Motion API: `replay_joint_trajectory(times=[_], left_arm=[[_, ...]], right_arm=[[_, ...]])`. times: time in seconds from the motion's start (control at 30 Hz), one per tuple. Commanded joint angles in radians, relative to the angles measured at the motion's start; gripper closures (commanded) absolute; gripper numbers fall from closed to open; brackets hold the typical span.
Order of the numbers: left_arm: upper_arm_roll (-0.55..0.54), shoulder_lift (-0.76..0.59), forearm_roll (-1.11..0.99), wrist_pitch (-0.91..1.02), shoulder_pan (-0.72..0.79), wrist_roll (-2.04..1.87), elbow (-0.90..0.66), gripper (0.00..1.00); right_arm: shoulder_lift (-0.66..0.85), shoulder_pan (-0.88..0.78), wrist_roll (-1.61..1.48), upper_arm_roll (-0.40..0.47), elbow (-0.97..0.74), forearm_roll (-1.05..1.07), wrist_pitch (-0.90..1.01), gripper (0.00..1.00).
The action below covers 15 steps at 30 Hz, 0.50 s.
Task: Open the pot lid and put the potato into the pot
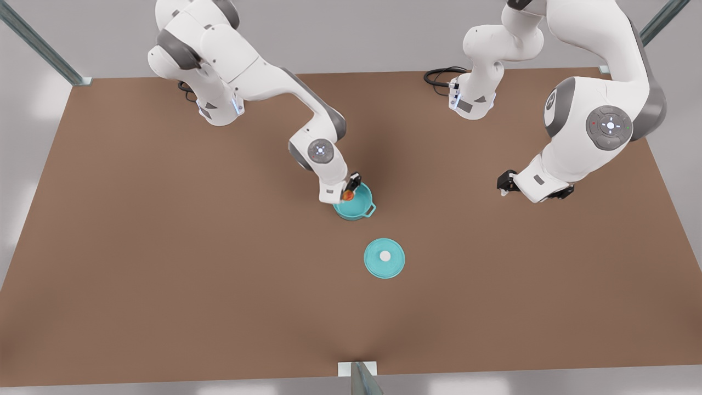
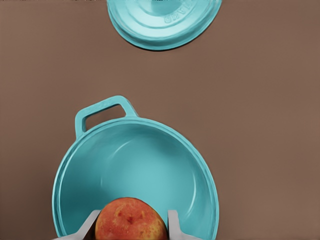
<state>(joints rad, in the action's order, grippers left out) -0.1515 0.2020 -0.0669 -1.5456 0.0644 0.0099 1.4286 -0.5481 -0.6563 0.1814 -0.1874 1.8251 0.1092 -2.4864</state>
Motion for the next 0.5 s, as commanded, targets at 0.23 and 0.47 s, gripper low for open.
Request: replay_joint_trajectory(times=[0.23, 0.47], left_arm=[[0.0, 0.002, 0.001, 0.001, 0.0, 0.024, 0.001, 0.0], [0.0, 0.013, 0.016, 0.001, -0.002, 0.016, 0.01, 0.0]], right_arm=[[0.123, 0.001, 0.109, 0.149, -0.02, -0.022, 0.124, 0.0], [0.191, 0.239, -0.735, 0.757, -0.167, -0.013, 0.457, 0.0]])
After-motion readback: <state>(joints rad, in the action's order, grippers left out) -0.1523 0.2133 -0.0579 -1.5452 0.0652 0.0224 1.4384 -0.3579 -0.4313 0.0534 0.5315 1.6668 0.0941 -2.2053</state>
